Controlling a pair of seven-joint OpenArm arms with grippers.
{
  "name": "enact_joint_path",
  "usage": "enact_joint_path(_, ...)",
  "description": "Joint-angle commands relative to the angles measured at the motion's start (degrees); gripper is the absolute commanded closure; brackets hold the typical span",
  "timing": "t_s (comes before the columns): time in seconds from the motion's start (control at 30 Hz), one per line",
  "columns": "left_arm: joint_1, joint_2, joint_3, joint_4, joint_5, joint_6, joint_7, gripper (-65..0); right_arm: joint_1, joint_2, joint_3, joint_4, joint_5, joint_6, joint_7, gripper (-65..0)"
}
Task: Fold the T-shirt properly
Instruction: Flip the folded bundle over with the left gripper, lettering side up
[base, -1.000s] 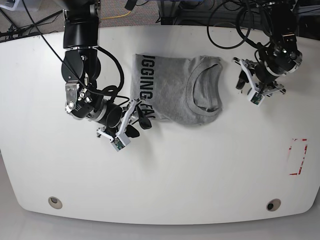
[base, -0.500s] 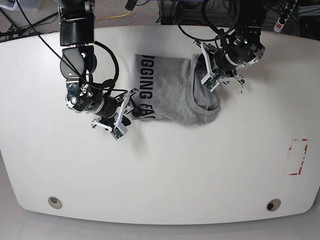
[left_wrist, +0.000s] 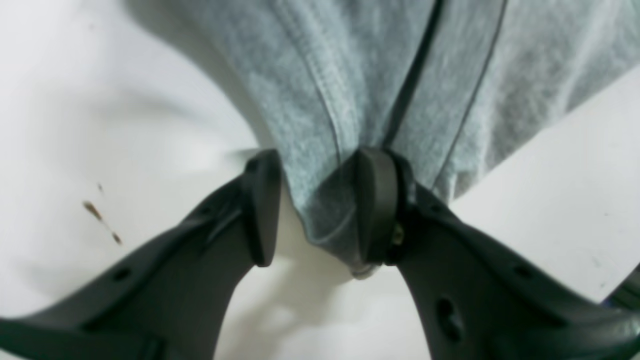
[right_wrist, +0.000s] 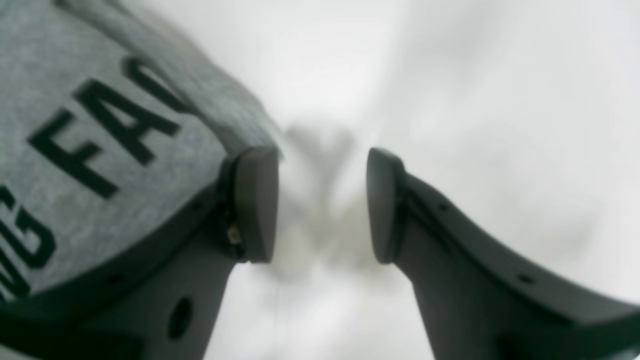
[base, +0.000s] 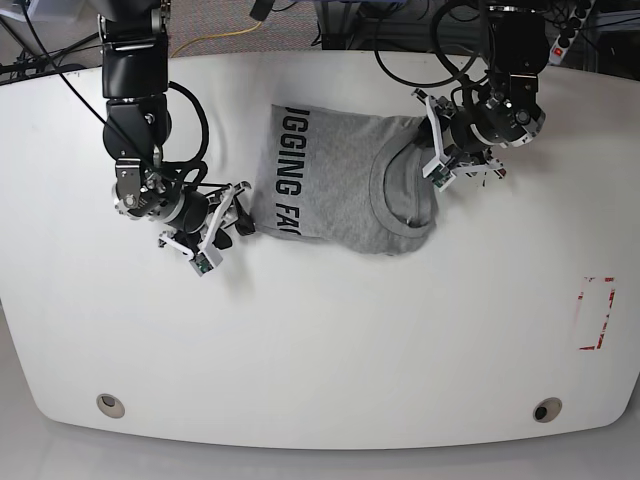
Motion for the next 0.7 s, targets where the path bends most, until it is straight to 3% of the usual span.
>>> enact_joint_path(0.0, -1.98, -2.07, -0.25, -0.24, 0.67, 0.01, -0.07, -23.2, 0.5, 1.66, 0.16, 4.06, 0.42, 0.3, 0.04, -26.8)
enact_joint_path(0.23, -2.42, -3.39, -2.88, 7.23, 0.32, 0.01, -0.07, -23.2, -0.38, 1.66, -0.19, 10.83, 0.51, 0.3, -3.91, -26.8)
enact_joint_path(0.33, -2.42, -1.98, -2.97, 10.04, 0.23, 0.01, -0.07, -23.2, -0.3, -0.45, -0.28, 11.27, 0.15, 0.3, -4.62, -26.8)
enact_joint_path(0.57, 1.09, 0.39, -0.95, 12.59, 0.41, 0.01, -0.07, -23.2, 1.55, -2.47, -3.0, 7.67, -0.29, 0.3, -4.27, -26.8)
enact_joint_path(0.67, 3.38, 0.48, -0.42, 12.68, 0.32, 0.01, -0.07, -23.2, 2.25, -2.47, -5.55, 4.5, -0.29, 0.21, -1.01, -26.8)
